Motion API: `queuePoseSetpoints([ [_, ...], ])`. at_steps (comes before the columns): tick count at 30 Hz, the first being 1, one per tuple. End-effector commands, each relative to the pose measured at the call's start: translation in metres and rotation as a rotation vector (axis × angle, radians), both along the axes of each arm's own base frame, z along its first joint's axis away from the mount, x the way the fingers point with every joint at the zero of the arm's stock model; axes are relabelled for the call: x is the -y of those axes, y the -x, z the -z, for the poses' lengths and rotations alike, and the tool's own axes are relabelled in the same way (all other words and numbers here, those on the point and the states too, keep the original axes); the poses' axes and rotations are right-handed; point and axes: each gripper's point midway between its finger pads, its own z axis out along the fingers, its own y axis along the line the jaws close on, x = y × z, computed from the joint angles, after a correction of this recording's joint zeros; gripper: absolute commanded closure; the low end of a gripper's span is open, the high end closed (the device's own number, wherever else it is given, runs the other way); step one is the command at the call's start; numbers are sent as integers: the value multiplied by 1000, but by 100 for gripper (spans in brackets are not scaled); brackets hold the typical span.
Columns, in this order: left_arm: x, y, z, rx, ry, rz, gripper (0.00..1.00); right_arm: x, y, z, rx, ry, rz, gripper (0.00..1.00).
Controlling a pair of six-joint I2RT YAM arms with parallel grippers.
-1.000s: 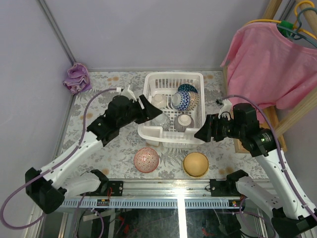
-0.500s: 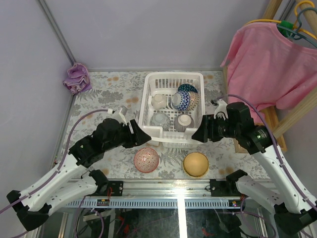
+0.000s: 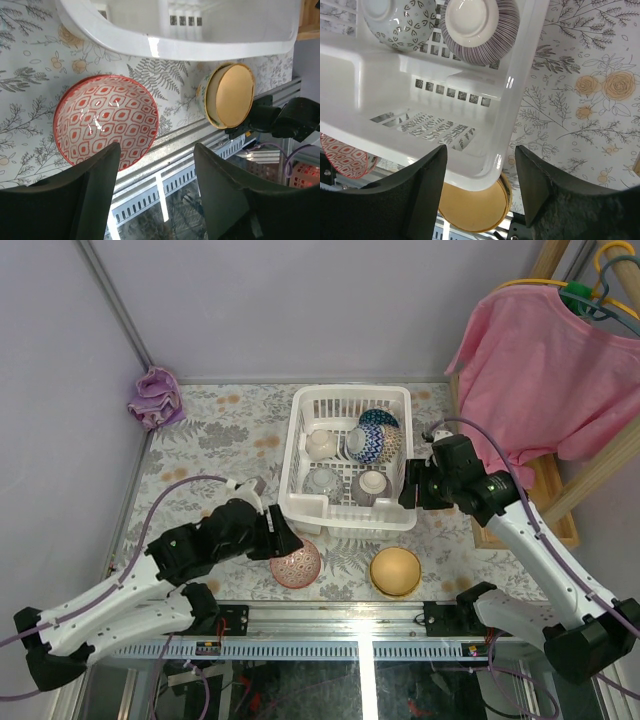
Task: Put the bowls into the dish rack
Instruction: Pick up the bowl from the center of the board.
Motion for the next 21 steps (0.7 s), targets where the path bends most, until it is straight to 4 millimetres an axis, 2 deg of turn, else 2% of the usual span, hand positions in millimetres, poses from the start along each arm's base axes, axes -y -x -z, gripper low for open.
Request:
queuePoseSetpoints([
  [1,2,6,15,-22,-56,-12,41,1,-15,-1,57,30,9,36],
  [5,16,19,26,-35,-96,31,41,-2,-15,2,58,20,0,36],
  [11,44,33,39,-49,-104,90,42,-1,-13,-5,82,6,-1,36],
  [21,60,34,61,-67,-165,98,47,-2,-10,-11,95,-6,-18,35],
])
